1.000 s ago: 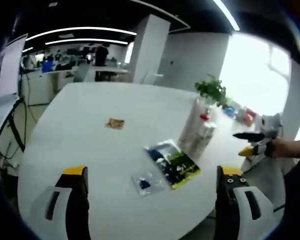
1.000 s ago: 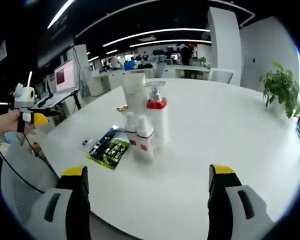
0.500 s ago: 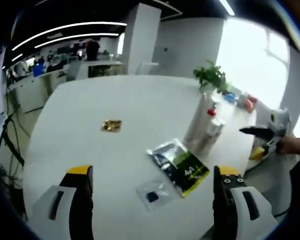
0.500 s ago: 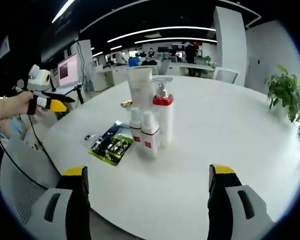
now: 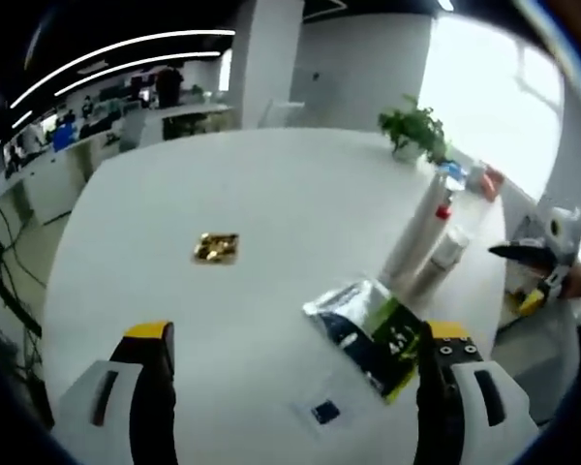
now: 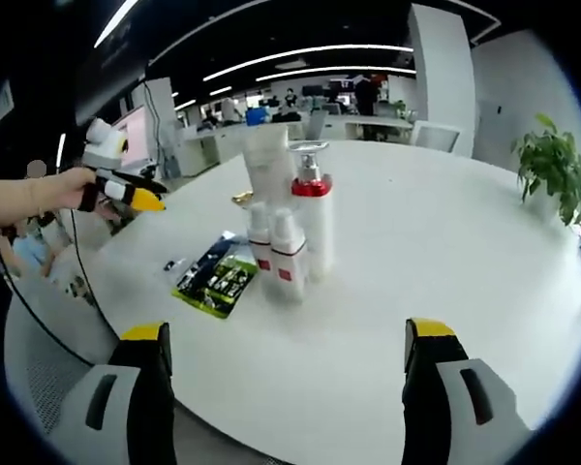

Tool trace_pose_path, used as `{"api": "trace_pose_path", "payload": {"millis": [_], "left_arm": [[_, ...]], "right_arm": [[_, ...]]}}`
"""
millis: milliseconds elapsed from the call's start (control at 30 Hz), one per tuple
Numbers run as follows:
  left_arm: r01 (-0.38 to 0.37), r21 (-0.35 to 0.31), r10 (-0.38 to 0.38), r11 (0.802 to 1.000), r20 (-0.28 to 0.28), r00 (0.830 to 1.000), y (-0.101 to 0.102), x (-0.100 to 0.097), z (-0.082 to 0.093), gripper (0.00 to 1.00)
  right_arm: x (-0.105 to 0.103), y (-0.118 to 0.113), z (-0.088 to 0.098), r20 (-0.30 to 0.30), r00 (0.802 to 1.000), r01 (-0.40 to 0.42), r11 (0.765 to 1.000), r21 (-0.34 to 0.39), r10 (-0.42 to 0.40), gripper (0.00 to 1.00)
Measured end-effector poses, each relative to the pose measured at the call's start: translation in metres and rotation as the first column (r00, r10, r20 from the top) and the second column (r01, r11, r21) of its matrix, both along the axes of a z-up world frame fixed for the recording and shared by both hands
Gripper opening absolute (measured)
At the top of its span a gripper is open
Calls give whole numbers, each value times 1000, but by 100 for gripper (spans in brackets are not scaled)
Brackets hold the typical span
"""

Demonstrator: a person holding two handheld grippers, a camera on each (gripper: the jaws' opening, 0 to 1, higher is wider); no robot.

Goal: Arrange the skincare products in the storage area until every visible bottle or jar stands upright without overlapping.

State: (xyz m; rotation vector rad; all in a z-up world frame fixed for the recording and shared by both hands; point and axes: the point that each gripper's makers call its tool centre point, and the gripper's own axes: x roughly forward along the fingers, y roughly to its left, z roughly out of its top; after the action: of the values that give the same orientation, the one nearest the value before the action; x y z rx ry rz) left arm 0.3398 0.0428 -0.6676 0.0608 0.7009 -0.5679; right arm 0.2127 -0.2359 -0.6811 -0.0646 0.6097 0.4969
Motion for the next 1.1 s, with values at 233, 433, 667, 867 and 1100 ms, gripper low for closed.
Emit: {"api": "trace_pose_path", "payload": {"millis": [233, 433, 667, 867, 1100], "left_arm": [[1, 39, 0, 999, -32, 999, 1, 23, -12, 97], [25, 94, -20, 995, -53, 998, 0, 42, -26, 97], [41, 131, -30, 991, -80, 996, 0, 68, -40, 95], [54, 160, -37, 986, -105, 994, 2, 89, -47, 91], [61, 178, -39, 982, -128, 991, 3, 119, -53, 89]], "right_arm": [[1, -2, -2, -12, 1000, 11, 1000, 8, -11, 100], [0, -3, -5, -23, 1000, 11, 1000, 7, -11, 100], [-1, -4, -7, -38, 999, 19, 1000, 8, -19, 100], [-1, -5, -8, -43, 999, 27, 1000, 10, -26, 100], [-1, -5, -9, -50, 998, 36, 999, 13, -35, 100]]}}
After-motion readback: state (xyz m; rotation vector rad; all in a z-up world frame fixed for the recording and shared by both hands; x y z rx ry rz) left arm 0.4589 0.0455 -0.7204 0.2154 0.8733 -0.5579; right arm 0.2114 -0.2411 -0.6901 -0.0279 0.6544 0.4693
